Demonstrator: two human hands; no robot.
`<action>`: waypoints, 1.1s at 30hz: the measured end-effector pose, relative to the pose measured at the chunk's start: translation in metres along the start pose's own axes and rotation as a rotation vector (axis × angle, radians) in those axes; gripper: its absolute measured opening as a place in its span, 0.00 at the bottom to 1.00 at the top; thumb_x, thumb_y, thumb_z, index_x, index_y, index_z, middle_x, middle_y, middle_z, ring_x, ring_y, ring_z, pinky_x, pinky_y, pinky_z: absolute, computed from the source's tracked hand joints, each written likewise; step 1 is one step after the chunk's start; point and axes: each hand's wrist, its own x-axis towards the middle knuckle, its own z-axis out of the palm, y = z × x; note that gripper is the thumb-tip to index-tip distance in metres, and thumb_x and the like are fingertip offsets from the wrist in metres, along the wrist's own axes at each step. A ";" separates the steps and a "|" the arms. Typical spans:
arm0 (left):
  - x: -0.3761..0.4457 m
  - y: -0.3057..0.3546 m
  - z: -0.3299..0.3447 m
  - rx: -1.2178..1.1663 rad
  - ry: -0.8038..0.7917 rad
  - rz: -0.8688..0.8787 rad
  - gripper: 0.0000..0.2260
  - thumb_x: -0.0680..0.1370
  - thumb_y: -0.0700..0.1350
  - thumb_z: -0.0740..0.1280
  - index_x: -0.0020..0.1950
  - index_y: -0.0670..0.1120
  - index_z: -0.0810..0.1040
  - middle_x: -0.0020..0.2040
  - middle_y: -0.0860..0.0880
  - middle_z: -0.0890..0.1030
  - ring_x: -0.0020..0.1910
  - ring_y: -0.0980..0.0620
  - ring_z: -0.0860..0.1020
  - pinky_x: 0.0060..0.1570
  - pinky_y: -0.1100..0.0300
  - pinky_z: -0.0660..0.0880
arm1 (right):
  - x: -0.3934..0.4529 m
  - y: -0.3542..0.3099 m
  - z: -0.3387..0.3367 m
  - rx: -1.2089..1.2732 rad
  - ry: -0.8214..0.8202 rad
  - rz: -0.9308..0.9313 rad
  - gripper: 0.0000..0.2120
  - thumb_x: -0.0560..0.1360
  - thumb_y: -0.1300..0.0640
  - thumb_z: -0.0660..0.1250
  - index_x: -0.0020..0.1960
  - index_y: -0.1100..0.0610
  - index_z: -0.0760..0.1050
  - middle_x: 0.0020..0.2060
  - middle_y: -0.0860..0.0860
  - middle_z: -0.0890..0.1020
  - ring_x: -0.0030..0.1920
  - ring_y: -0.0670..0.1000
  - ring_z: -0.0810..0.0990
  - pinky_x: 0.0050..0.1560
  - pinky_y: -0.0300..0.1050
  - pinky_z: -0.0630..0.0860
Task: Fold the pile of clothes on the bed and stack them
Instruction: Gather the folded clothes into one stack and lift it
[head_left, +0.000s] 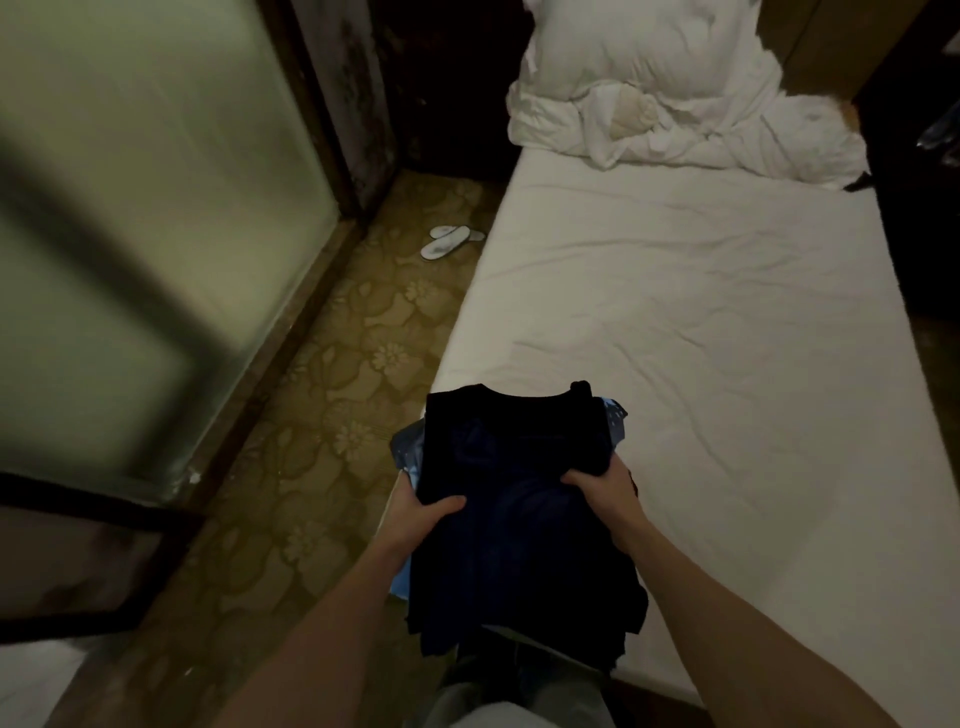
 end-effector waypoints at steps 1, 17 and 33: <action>-0.002 0.000 -0.006 -0.011 0.028 -0.006 0.32 0.69 0.41 0.80 0.69 0.51 0.69 0.62 0.49 0.79 0.57 0.51 0.80 0.46 0.60 0.80 | -0.001 -0.005 0.004 0.004 -0.017 -0.006 0.23 0.70 0.65 0.73 0.62 0.53 0.73 0.52 0.50 0.81 0.51 0.50 0.80 0.48 0.47 0.77; -0.066 0.009 -0.092 -0.206 0.372 0.068 0.26 0.70 0.40 0.78 0.64 0.48 0.74 0.58 0.47 0.82 0.55 0.48 0.82 0.48 0.56 0.79 | -0.013 -0.070 0.096 -0.034 -0.305 -0.057 0.16 0.67 0.66 0.73 0.52 0.55 0.78 0.48 0.54 0.84 0.49 0.54 0.83 0.48 0.49 0.80; -0.160 -0.047 -0.217 -0.489 0.693 0.119 0.25 0.71 0.41 0.78 0.65 0.48 0.74 0.58 0.48 0.82 0.54 0.47 0.82 0.44 0.58 0.79 | -0.081 -0.084 0.269 -0.195 -0.668 -0.076 0.23 0.65 0.64 0.75 0.59 0.56 0.78 0.51 0.53 0.84 0.52 0.54 0.83 0.56 0.53 0.80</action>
